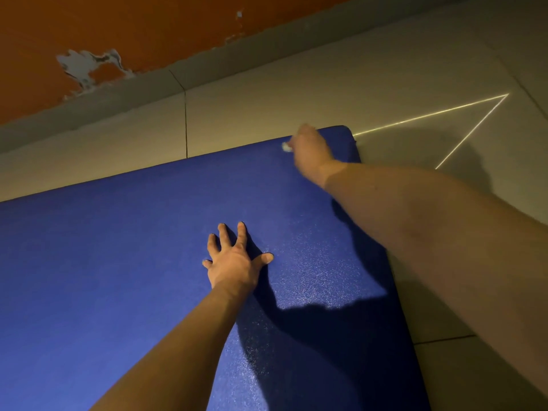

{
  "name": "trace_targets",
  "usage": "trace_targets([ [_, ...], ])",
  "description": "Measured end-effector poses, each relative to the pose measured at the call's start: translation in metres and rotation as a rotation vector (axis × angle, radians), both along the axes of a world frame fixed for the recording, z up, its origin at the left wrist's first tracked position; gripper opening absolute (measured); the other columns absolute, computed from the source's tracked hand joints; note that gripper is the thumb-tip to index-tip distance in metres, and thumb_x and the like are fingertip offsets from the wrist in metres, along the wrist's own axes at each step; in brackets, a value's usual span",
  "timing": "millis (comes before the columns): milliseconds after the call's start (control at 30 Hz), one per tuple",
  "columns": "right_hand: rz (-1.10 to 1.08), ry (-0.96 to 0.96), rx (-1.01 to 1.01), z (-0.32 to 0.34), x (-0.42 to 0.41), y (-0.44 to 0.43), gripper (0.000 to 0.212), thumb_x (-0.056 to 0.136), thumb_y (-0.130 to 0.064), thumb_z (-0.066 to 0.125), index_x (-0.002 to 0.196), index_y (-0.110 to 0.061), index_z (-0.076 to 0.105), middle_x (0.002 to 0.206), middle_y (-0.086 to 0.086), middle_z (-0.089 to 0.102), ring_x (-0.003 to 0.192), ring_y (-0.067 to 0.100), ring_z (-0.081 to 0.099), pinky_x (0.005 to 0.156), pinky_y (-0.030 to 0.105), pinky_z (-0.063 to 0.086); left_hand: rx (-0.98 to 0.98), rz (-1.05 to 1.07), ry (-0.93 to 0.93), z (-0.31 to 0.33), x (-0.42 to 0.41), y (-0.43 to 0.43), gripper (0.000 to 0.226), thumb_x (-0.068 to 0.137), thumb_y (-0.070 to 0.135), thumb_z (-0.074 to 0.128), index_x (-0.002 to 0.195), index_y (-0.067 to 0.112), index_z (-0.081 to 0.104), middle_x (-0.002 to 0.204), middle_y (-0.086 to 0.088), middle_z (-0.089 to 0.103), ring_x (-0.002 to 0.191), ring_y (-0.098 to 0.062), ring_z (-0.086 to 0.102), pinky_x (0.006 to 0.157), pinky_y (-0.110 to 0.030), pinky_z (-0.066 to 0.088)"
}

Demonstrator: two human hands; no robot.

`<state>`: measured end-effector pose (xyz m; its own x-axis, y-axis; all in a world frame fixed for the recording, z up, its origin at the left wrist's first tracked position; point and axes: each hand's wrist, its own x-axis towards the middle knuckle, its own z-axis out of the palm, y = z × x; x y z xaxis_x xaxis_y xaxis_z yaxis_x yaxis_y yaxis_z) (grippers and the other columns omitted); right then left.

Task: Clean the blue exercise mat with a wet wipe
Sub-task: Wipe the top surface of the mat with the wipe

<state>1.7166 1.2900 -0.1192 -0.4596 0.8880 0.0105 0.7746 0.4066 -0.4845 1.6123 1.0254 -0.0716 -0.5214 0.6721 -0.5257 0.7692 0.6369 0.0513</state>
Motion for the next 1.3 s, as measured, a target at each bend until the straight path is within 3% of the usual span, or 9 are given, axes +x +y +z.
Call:
trace_targets([
  [133, -0.332, -0.018, -0.021, 0.001, 0.035, 0.03, 0.018, 0.096, -0.007, 0.052, 0.112, -0.005, 0.061, 0.123, 0.016, 0.056, 0.111, 0.036, 0.057, 0.093, 0.047, 0.052, -0.005, -0.008, -0.001, 0.0, 0.0, 0.0, 0.099, 0.085, 0.073, 0.052, 0.158, 0.039, -0.004, 0.166, 0.001, -0.019, 0.152, -0.031, -0.017, 0.119, -0.064, 0.014],
  [267, -0.336, 0.002, -0.034, 0.008, -0.005, 0.005, 0.028, 0.099, 0.002, 0.047, 0.121, 0.002, 0.066, 0.133, 0.019, 0.049, 0.121, 0.033, 0.051, 0.098, 0.036, 0.046, -0.012, -0.006, -0.004, -0.001, 0.0, 0.0, 0.1, 0.084, 0.073, 0.052, 0.158, 0.039, -0.006, 0.165, 0.001, -0.02, 0.152, -0.031, -0.018, 0.119, -0.064, 0.014],
  [400, -0.006, -0.028, -0.092, 0.018, -0.061, -0.037, 0.033, 0.099, -0.005, 0.052, 0.13, 0.002, 0.059, 0.14, 0.02, 0.049, 0.127, 0.035, 0.049, 0.101, 0.036, 0.043, -0.004, 0.003, -0.016, -0.001, -0.002, 0.001, 0.1, 0.084, 0.073, 0.055, 0.158, 0.04, -0.004, 0.165, 0.003, -0.019, 0.152, -0.03, -0.017, 0.119, -0.065, 0.015],
  [533, 0.224, -0.109, 0.037, 0.015, -0.066, -0.049, 0.041, 0.104, -0.013, 0.048, 0.145, -0.007, 0.051, 0.149, 0.018, 0.041, 0.138, 0.036, 0.039, 0.108, 0.041, 0.038, -0.008, -0.019, -0.016, -0.001, -0.006, -0.002, 0.098, 0.084, 0.077, 0.05, 0.158, 0.042, -0.004, 0.165, 0.007, -0.019, 0.152, -0.027, -0.016, 0.119, -0.062, 0.021],
  [733, -0.029, -0.168, 0.156, -0.001, 0.004, -0.001, 0.032, 0.107, -0.023, 0.043, 0.126, -0.007, 0.065, 0.123, 0.016, 0.054, 0.115, 0.034, 0.05, 0.095, 0.041, 0.042, 0.164, -0.077, 0.011, 0.003, -0.037, -0.038, 0.077, 0.097, 0.054, 0.052, 0.159, 0.025, 0.017, 0.168, 0.002, 0.002, 0.152, -0.025, 0.001, 0.119, -0.047, 0.029],
  [900, -0.177, -0.12, 0.063, 0.001, -0.011, -0.018, 0.027, 0.105, -0.011, 0.045, 0.123, -0.002, 0.063, 0.129, 0.016, 0.048, 0.119, 0.034, 0.046, 0.097, 0.038, 0.043, 0.094, 0.149, 0.026, -0.004, -0.062, -0.077, 0.092, 0.086, 0.075, 0.049, 0.159, 0.03, 0.016, 0.167, 0.0, 0.0, 0.151, -0.03, -0.003, 0.12, -0.058, 0.018],
  [1000, -0.079, -0.119, -0.016, 0.011, -0.048, -0.06, 0.025, 0.096, -0.006, 0.055, 0.119, -0.007, 0.064, 0.133, 0.015, 0.046, 0.119, 0.033, 0.047, 0.093, 0.035, 0.042, 0.024, 0.125, -0.015, -0.002, -0.061, -0.075, 0.093, 0.087, 0.075, 0.047, 0.159, 0.034, 0.006, 0.166, 0.001, -0.013, 0.151, -0.029, -0.012, 0.118, -0.064, 0.014],
  [1167, 0.38, -0.163, 0.018, 0.01, -0.092, -0.125, 0.035, 0.102, -0.01, 0.052, 0.135, -0.01, 0.059, 0.135, 0.014, 0.045, 0.121, 0.033, 0.046, 0.1, 0.038, 0.042, -0.061, 0.082, -0.042, 0.006, -0.067, -0.074, 0.106, 0.08, 0.078, 0.055, 0.159, 0.035, -0.002, 0.165, 0.001, -0.019, 0.151, -0.03, -0.015, 0.119, -0.061, 0.016],
  [1300, 0.248, -0.151, 0.159, 0.005, -0.073, -0.079, 0.035, 0.11, -0.025, 0.036, 0.13, -0.008, 0.06, 0.13, 0.012, 0.051, 0.12, 0.032, 0.045, 0.095, 0.039, 0.041, -0.076, 0.087, -0.039, 0.005, -0.067, -0.073, 0.11, 0.078, 0.08, 0.056, 0.158, 0.036, -0.005, 0.165, 0.002, -0.021, 0.151, -0.029, -0.017, 0.119, -0.062, 0.018],
])
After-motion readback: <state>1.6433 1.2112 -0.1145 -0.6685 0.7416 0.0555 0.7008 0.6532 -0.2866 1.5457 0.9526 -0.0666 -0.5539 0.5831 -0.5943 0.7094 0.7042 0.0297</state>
